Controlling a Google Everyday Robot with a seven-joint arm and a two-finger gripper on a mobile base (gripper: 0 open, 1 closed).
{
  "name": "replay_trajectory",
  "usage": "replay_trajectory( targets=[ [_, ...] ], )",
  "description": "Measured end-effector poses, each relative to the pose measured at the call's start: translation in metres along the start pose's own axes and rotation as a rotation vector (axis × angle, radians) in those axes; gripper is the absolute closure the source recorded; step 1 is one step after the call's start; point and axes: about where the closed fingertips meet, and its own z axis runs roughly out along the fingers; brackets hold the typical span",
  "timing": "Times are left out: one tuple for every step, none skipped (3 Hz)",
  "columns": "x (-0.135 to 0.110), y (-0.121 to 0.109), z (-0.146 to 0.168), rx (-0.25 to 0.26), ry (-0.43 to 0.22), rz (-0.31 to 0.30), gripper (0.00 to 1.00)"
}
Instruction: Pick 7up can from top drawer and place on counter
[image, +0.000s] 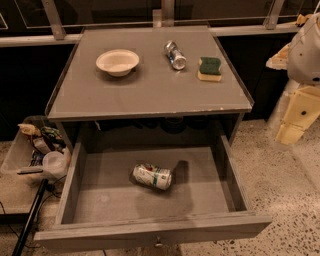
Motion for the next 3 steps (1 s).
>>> replay_trajectory(
  targets=[
    [0.000,0.000,0.000,0.000,0.000,0.000,0.00],
    [-0.003,0.001,0.006,-0.011,-0.020,0.002,0.00],
    [-0.018,0.007,0.022,-0.035,-0.108,0.016,0.00]
  ],
)
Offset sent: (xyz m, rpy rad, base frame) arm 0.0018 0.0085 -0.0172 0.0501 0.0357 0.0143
